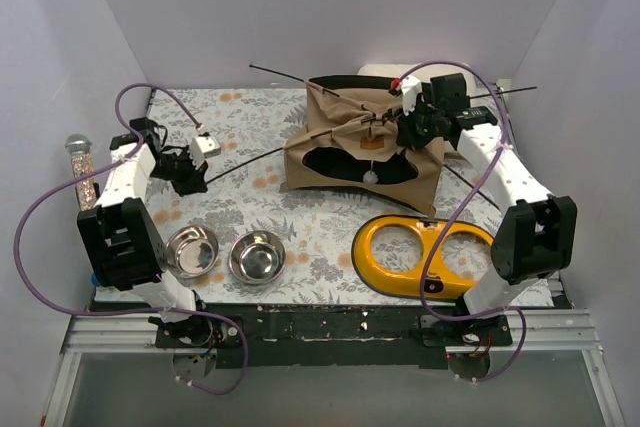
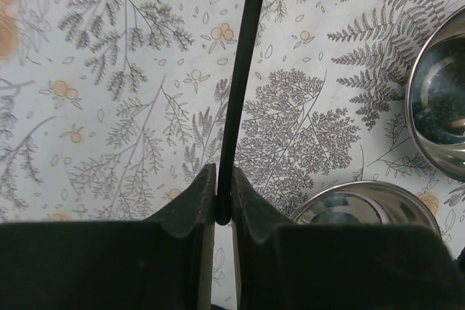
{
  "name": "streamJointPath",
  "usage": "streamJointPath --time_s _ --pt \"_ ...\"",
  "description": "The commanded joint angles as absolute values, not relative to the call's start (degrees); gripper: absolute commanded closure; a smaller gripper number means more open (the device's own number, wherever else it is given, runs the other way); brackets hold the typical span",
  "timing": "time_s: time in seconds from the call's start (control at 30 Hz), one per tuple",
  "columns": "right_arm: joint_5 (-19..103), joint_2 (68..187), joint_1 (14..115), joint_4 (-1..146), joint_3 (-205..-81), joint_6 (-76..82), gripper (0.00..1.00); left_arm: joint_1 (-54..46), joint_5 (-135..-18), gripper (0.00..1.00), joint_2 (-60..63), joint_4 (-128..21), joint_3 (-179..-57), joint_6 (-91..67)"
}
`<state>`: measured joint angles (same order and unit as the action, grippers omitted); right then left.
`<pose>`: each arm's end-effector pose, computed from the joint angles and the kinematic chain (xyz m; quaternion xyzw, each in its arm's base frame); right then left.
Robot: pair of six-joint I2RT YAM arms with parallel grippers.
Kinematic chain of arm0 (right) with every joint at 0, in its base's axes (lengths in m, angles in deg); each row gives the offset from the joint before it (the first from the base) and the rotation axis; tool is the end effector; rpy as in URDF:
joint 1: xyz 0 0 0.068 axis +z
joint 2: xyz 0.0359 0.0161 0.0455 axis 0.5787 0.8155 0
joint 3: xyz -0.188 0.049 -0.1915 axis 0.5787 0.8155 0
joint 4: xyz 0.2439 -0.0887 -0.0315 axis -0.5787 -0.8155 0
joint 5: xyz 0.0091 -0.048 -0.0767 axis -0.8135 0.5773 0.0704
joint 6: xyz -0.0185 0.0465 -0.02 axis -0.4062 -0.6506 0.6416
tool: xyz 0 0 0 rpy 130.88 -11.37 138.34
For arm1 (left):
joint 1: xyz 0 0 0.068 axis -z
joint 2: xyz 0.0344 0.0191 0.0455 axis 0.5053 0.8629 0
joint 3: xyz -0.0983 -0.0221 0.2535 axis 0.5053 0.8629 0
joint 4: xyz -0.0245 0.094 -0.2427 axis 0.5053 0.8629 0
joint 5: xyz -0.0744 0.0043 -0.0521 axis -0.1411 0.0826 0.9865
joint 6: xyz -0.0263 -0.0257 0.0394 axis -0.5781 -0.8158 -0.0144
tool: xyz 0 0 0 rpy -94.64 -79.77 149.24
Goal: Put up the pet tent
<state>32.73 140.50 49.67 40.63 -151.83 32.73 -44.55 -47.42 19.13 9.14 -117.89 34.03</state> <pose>0.3560 0.1017 0.3227 -0.3474 0.8363 0.1057 0.4109 0.2961 0.0525 0.2453 0.1941 0.9241 -0.2609 0.2010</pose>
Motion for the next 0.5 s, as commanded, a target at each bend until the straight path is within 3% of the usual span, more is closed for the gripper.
streamJointPath --time_s 0.0,0.07,0.1,0.47 --pt "22.65 135.19 50.30 45.85 -149.37 31.24 0.56 -44.85 -37.78 1.00 16.91 11.45 -124.06 30.04" --pt "20.36 135.02 51.44 45.42 -149.27 31.68 0.24 -44.68 -34.70 1.00 15.60 11.18 -125.03 27.66" --pt "19.48 134.93 51.79 44.89 -149.71 32.29 0.15 -44.68 -33.99 1.00 14.98 11.18 -125.03 27.66" --pt "13.85 136.59 52.93 28.20 -173.33 47.13 0.09 -44.68 -32.23 1.00 7.51 5.48 -121.17 25.55"
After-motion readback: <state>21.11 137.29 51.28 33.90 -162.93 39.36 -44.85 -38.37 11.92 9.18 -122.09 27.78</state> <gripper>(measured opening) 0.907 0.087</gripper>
